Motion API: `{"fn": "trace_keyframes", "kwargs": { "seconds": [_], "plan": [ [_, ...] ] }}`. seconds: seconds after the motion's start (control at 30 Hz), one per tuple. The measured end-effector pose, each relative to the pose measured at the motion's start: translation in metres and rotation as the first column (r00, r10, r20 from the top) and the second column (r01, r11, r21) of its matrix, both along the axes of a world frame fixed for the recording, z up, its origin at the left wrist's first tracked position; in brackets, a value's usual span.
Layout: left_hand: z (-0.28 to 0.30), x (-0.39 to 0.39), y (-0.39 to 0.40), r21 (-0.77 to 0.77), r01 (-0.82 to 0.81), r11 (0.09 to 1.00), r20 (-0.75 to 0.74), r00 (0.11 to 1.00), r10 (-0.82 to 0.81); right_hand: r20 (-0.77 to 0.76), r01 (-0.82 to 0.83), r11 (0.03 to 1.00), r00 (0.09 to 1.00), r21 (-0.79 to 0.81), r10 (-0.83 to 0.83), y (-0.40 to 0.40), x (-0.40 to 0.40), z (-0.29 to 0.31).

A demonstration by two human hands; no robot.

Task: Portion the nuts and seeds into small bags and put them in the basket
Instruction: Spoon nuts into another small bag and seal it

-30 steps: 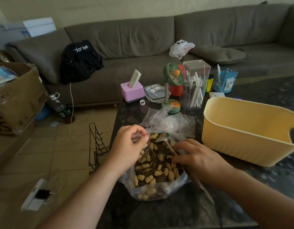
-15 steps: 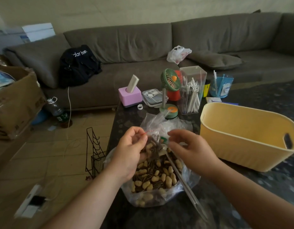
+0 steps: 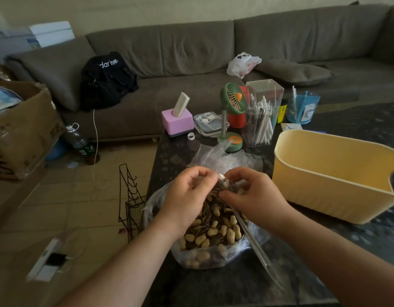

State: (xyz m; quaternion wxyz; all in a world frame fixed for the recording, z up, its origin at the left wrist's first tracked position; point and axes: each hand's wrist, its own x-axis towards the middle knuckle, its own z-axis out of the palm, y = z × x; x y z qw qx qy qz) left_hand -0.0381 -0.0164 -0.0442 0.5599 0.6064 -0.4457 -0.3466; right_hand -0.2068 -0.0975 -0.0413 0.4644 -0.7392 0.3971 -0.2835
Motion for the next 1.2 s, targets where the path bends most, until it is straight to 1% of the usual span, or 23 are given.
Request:
{"fn": "trace_keyframes", "kwargs": {
  "seconds": [0.07, 0.1, 0.17, 0.27, 0.4, 0.43, 0.5, 0.57, 0.63, 0.7, 0.73, 0.8, 0.87, 0.97, 1.0, 1.07, 1.2],
  "plan": [
    [-0.001, -0.001, 0.0, -0.035, -0.037, 0.999, 0.113, 0.993, 0.04, -0.047, 0.017, 0.993, 0.999, -0.114, -0.022, 0.001, -0.001, 0.001],
    [0.0, -0.001, 0.0, -0.048, -0.045, 0.998, 0.133, 0.99, 0.051, -0.059, 0.025, 0.986, 0.998, -0.166, -0.036, 0.001, -0.001, 0.002],
    [0.0, -0.001, 0.0, -0.076, -0.054, 0.996, 0.119, 0.991, 0.063, -0.082, 0.047, 0.965, 0.994, -0.259, -0.071, 0.001, -0.001, 0.002],
    [0.003, -0.002, 0.001, -0.079, -0.064, 0.995, -0.015, 0.998, 0.063, -0.08, 0.072, 0.953, 0.992, -0.293, -0.1, 0.001, 0.0, 0.003],
    [0.009, -0.006, 0.002, -0.069, -0.082, 0.994, -0.259, 0.964, 0.061, -0.117, 0.07, 0.967, 0.988, -0.246, -0.101, 0.003, -0.001, 0.002],
    [0.011, -0.006, 0.003, -0.064, -0.094, 0.994, -0.27, 0.96, 0.073, -0.107, 0.074, 0.973, 0.989, -0.217, -0.099, 0.004, 0.0, 0.002],
    [0.01, -0.003, 0.003, -0.052, -0.104, 0.993, -0.18, 0.979, 0.093, -0.059, 0.067, 0.987, 0.995, -0.144, -0.076, 0.007, 0.0, 0.003],
    [0.01, 0.002, 0.003, -0.042, -0.076, 0.996, -0.101, 0.992, 0.072, 0.011, 0.015, 0.999, 1.0, -0.03, -0.015, 0.008, 0.0, 0.008],
    [0.011, 0.01, 0.002, -0.022, -0.015, 1.0, -0.101, 0.995, 0.012, 0.093, -0.047, 0.994, 0.995, 0.097, 0.038, 0.007, -0.001, 0.012],
    [0.015, 0.017, 0.005, 0.003, 0.1, 0.995, -0.097, 0.99, -0.099, 0.136, -0.103, 0.978, 0.988, 0.18, 0.079, 0.005, -0.004, 0.014],
    [0.015, 0.021, 0.007, 0.015, 0.152, 0.988, -0.048, 0.987, -0.151, 0.138, -0.132, 0.971, 0.985, 0.201, 0.106, 0.003, -0.005, 0.014],
    [0.013, 0.027, 0.01, 0.039, 0.188, 0.981, 0.148, 0.97, -0.192, 0.118, -0.189, 0.958, 0.979, 0.217, 0.166, 0.001, -0.008, 0.013],
    [0.009, 0.027, 0.012, 0.026, 0.152, 0.988, 0.363, 0.919, -0.151, 0.108, -0.239, 0.943, 0.97, 0.232, 0.22, 0.001, -0.008, 0.013],
    [0.006, 0.024, 0.012, -0.099, 0.126, 0.987, 0.586, 0.809, -0.045, 0.098, -0.282, 0.929, 0.959, 0.241, 0.266, 0.0, -0.008, 0.012],
    [0.006, 0.023, 0.012, -0.133, 0.121, 0.984, 0.627, 0.779, -0.01, 0.099, -0.284, 0.927, 0.958, 0.243, 0.268, 0.0, -0.007, 0.012],
    [0.006, 0.023, 0.012, -0.178, 0.101, 0.979, 0.666, 0.745, 0.044, 0.093, -0.281, 0.929, 0.959, 0.241, 0.267, 0.0, -0.007, 0.011],
    [0.008, 0.025, 0.01, -0.207, 0.107, 0.973, 0.732, 0.676, 0.081, 0.074, -0.272, 0.93, 0.962, 0.249, 0.262, -0.001, -0.009, 0.011]
  ]
}}
